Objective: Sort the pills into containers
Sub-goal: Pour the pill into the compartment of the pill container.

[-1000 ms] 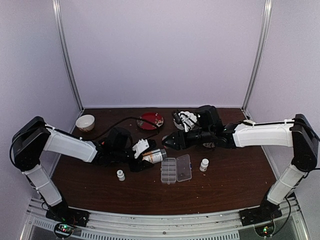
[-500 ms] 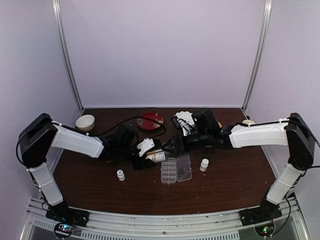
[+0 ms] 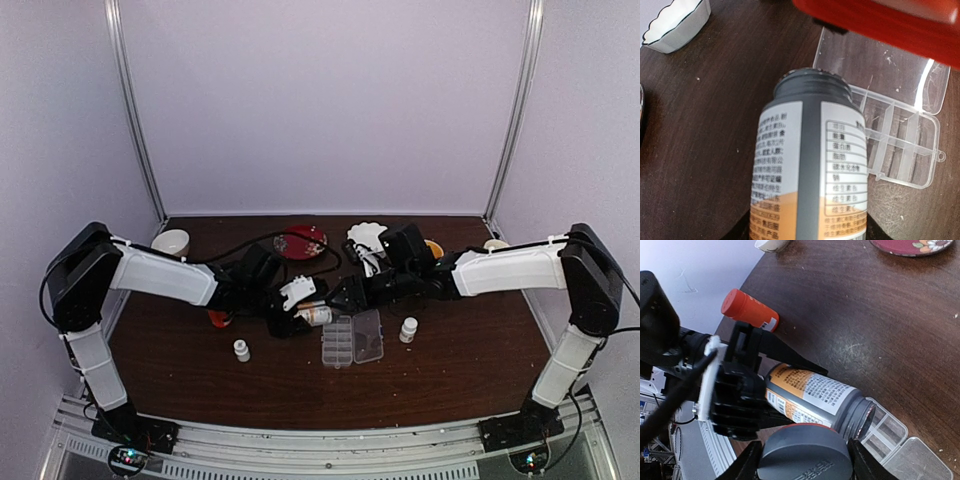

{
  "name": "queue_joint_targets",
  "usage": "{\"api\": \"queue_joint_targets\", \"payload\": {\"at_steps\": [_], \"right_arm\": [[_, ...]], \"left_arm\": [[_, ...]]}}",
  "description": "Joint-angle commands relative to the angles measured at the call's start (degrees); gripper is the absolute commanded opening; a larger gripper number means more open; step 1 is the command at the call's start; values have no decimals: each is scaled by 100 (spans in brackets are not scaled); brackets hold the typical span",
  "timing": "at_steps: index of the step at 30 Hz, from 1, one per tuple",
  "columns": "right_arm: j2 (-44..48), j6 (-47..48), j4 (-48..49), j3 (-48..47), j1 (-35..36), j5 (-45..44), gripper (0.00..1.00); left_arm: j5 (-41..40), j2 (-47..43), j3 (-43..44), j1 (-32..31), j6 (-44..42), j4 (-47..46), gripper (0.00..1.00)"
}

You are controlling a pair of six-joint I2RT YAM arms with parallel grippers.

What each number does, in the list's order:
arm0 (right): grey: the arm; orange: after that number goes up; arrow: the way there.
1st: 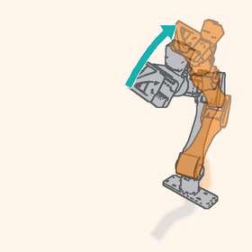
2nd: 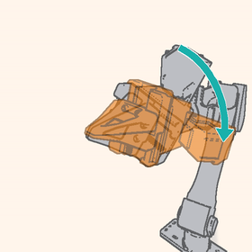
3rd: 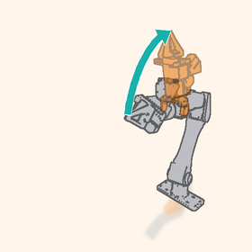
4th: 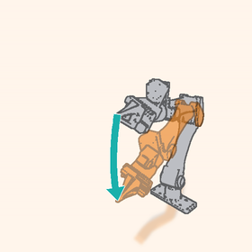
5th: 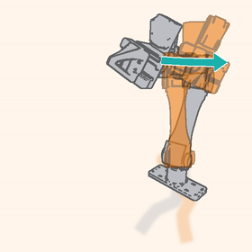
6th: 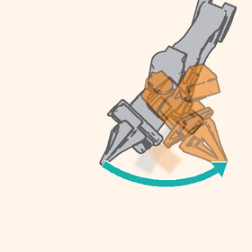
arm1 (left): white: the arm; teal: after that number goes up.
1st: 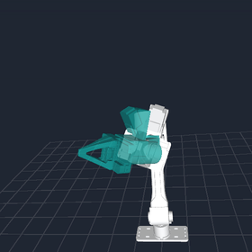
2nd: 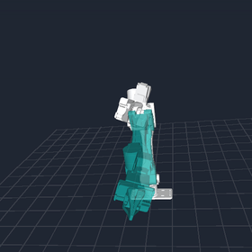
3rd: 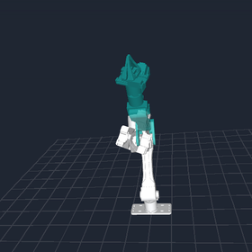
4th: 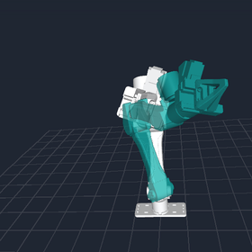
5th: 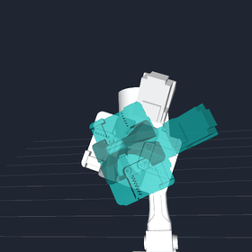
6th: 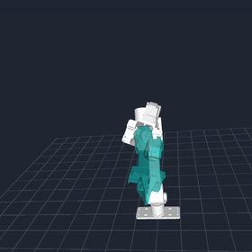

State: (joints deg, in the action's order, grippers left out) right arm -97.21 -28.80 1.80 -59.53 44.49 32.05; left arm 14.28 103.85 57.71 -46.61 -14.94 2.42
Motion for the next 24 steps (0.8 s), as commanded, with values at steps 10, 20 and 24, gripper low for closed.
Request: {"api": "queue_joint_targets", "payload": {"at_steps": [10,20,24], "right_arm": [[-175,-95,-18,-25,-11,-464,0],[-306,-875,1414,473,-55,91,0],[-427,-922,1208,490,-76,-89,0]], "left_arm": [[-5,176,649,-49,-105,740,0],[69,255,806,-54,-97,855,0],[92,262,812,-54,-75,859,0]]}}
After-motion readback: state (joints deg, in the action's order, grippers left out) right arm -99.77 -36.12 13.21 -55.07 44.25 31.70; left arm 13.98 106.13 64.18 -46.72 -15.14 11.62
